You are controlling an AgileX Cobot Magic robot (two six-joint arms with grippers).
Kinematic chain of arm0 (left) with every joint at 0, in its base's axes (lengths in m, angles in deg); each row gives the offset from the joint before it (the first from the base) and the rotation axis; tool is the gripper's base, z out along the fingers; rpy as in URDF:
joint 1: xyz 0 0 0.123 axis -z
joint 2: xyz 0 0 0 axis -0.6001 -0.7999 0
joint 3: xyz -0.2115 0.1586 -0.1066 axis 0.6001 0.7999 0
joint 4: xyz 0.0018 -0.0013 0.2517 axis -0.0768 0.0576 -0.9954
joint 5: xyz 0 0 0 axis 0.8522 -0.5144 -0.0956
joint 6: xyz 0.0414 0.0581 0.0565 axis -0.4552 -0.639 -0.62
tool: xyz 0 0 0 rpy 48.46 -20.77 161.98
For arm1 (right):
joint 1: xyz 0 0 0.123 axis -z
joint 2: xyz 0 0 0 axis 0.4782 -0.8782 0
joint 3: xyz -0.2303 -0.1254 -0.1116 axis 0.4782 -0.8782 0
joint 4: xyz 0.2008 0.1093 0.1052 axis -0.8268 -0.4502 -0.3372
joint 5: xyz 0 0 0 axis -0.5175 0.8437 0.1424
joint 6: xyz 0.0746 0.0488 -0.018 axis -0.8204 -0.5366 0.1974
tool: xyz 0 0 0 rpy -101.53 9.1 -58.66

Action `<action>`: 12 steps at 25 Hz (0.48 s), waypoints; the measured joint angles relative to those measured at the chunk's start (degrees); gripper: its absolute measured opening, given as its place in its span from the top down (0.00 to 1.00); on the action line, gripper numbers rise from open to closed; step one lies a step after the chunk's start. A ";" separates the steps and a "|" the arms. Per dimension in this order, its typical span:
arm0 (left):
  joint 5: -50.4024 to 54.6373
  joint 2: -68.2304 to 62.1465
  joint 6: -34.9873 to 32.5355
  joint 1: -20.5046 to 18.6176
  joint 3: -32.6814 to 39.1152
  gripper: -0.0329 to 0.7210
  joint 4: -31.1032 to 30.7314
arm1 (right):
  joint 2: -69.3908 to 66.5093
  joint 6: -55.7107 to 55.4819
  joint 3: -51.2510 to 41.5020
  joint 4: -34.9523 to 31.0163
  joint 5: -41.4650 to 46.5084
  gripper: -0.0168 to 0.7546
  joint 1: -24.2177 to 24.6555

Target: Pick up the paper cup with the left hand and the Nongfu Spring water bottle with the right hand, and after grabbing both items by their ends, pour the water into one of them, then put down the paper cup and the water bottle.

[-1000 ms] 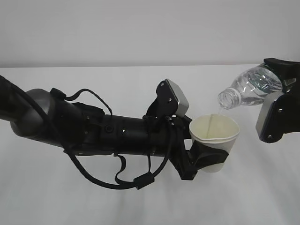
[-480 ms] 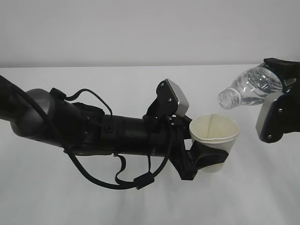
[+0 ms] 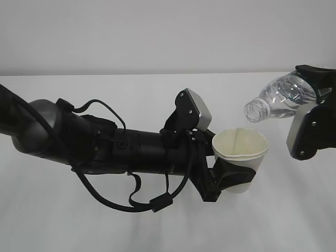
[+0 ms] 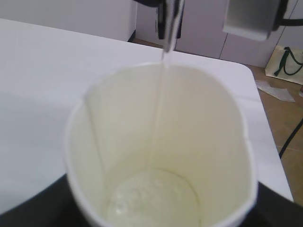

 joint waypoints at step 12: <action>0.00 0.00 0.00 0.00 0.00 0.32 0.00 | 0.00 0.00 0.00 0.00 0.00 0.45 0.00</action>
